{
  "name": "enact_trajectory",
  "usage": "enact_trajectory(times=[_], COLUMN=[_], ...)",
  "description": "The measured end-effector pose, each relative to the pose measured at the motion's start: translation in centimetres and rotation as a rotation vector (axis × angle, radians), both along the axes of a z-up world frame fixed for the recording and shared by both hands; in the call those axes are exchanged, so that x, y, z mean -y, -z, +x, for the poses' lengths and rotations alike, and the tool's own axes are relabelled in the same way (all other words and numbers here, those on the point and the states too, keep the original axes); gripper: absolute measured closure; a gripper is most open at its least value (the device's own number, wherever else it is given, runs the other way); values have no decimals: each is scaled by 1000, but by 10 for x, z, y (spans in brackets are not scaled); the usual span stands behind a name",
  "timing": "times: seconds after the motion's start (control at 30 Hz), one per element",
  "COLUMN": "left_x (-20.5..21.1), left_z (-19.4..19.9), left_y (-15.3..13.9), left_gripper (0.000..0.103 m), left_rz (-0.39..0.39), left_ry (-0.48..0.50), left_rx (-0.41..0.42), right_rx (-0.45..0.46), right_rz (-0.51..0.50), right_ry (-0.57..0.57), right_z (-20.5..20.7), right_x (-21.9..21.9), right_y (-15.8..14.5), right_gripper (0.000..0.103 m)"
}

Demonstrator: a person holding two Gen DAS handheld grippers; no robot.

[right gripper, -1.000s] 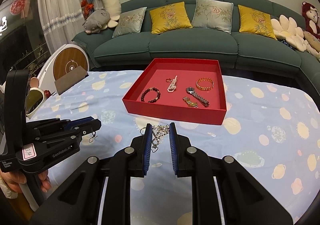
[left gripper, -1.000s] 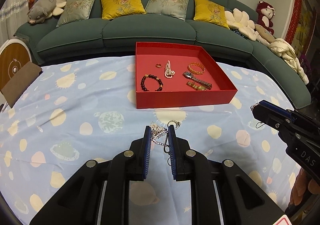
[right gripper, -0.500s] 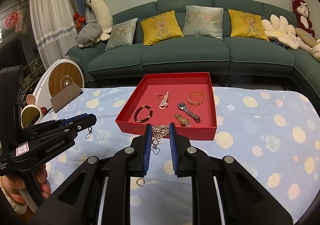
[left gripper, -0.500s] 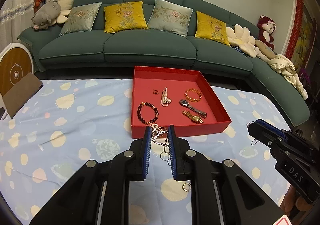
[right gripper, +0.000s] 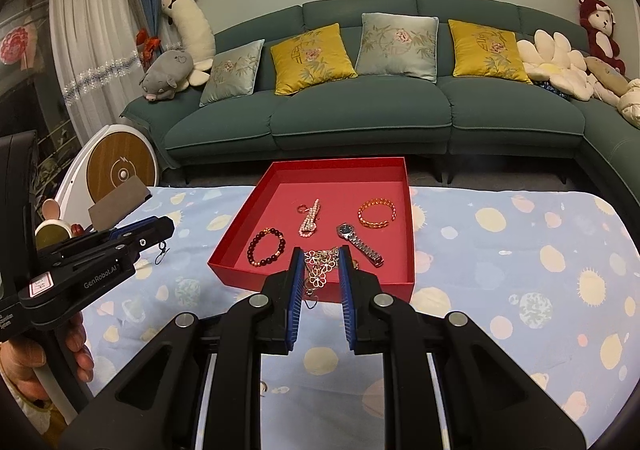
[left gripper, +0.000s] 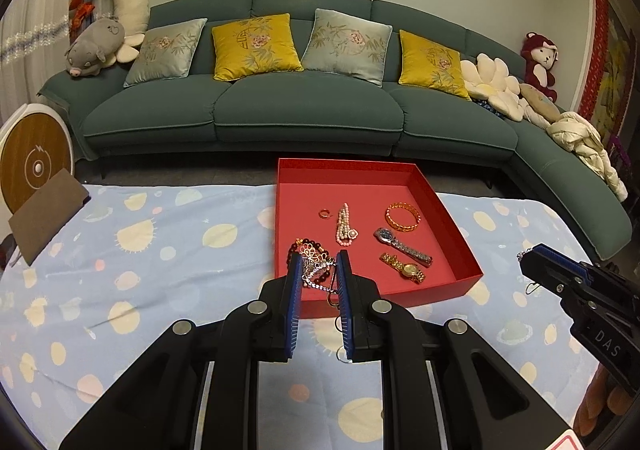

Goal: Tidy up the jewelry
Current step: 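Carry the gold chain and silver pendant into the red tray and open both tools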

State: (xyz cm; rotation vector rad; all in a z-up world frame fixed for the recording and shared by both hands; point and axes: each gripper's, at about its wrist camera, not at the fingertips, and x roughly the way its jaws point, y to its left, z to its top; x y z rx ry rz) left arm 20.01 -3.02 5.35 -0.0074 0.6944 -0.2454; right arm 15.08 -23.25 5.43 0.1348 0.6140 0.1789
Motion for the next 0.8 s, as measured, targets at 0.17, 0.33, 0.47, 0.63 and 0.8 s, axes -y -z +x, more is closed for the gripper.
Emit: enact_trajectory(times=[0.17,0.33,0.47,0.63,0.8], left_x=[6,17,28,40,45], left_z=[35,77,112,146,171], left_y=[-2,7,18,29,39], left_gripper=[89,89,89,89,88], left_rz=[59,68,68,79,86], left_ry=[6,-4,-11,-16,-34], left_rx=[44,47,30,7,-10], right_rx=[-16,-29,-47,-93,-137], right_rz=[-6,-23,-24,-2,28], right_ry=[13,8,-3,-7,-1], right_z=[38,83,119,160,191], right_x=[10,5,-6,-13,-15], right_y=[3,8,18,37,51], right_gripper=[86,86,87,87,87])
